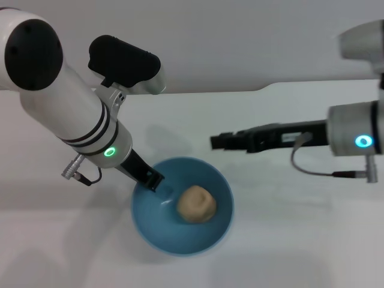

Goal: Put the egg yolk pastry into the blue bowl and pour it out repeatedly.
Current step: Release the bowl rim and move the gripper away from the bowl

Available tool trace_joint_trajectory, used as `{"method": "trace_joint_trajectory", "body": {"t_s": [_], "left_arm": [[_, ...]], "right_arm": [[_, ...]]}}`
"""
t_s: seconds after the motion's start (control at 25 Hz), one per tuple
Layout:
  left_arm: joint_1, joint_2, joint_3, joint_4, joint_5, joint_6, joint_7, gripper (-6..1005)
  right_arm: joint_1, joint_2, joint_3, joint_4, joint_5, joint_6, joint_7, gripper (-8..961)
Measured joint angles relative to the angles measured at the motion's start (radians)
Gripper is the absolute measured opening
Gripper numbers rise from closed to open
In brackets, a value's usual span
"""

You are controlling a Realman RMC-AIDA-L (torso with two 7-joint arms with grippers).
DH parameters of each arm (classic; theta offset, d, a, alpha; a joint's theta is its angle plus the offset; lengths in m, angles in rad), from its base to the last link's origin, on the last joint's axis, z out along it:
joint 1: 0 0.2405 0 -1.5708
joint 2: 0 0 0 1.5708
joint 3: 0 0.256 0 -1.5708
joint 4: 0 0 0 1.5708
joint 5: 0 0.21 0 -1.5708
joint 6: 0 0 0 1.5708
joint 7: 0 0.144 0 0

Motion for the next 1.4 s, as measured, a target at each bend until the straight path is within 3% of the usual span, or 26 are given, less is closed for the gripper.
{"method": "trace_joint_trajectory", "body": {"t_s": [0.28,0.52,0.72,1.0,1.24,1.4], "left_arm": [[0.044,0.002,-0.004,-0.013,-0.044,0.092,0.036,-2],[0.069,0.002,-0.002,-0.017,-0.065,0.139,0.055,-2],[0.077,0.0,0.012,-0.036,-0.085,0.166,0.064,-1],[0.082,0.0,0.014,-0.037,-0.09,0.164,0.064,-2],[0.083,0.0,0.014,-0.037,-0.09,0.176,0.061,-2],[0.083,-0.001,0.014,-0.038,-0.09,0.177,0.057,-1]], "right_arm": [[-0.121,0.0,0.073,0.103,-0.04,-0.087,0.001,269],[-0.159,0.004,0.064,0.141,-0.236,-0.208,0.067,267],[-0.193,0.007,0.002,0.146,-0.355,-0.397,0.076,266],[-0.303,0.01,-0.227,0.123,-0.506,-0.95,0.083,266],[-0.344,0.009,-0.416,-0.043,-0.522,-1.433,0.092,266],[-0.347,0.006,-0.485,-0.144,-0.52,-1.599,0.163,266]]}}
